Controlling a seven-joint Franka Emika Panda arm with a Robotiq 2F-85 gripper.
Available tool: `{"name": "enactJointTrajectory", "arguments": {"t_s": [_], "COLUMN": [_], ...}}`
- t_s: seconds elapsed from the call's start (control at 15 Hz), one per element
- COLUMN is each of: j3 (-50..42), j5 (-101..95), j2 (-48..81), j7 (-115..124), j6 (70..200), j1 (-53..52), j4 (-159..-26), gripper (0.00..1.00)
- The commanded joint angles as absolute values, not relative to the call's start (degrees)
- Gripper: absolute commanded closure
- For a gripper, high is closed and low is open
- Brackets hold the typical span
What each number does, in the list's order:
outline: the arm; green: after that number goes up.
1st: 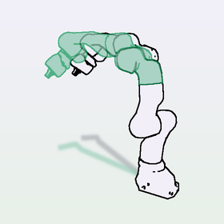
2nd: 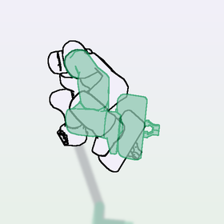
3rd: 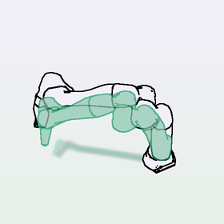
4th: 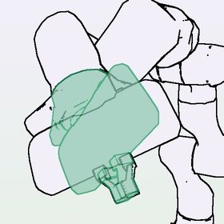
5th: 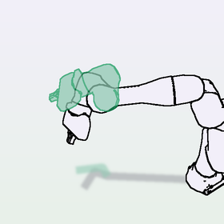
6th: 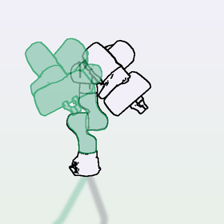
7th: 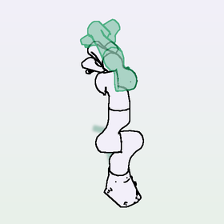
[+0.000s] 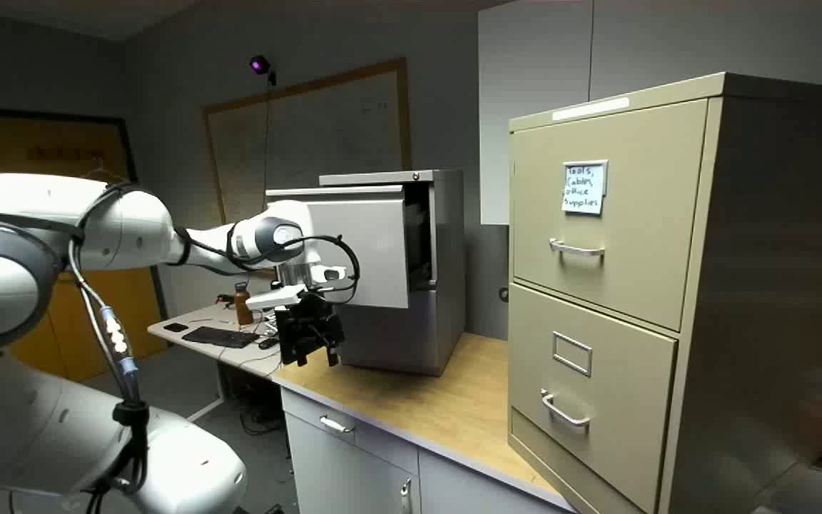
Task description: Close the top drawer of the left cabinet
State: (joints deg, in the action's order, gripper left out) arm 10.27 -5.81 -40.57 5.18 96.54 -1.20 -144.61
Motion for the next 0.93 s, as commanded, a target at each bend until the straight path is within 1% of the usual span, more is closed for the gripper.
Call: {"name": "enactJointTrajectory", "arguments": {"t_s": [0.0, 0.53, 0.87], "j3": [9.2, 9.2, 9.1], "j5": [-6.4, -6.3, -6.3], "j2": [-40.4, -40.3, -39.9], "j7": [5.9, 6.3, 6.7], "j6": [96.4, 96.7, 101.8], "j1": [-2.5, -2.4, -2.4], "j4": [-144.5, -144.3, -142.1], "gripper": [0.00, 0.00, 0.00]}}
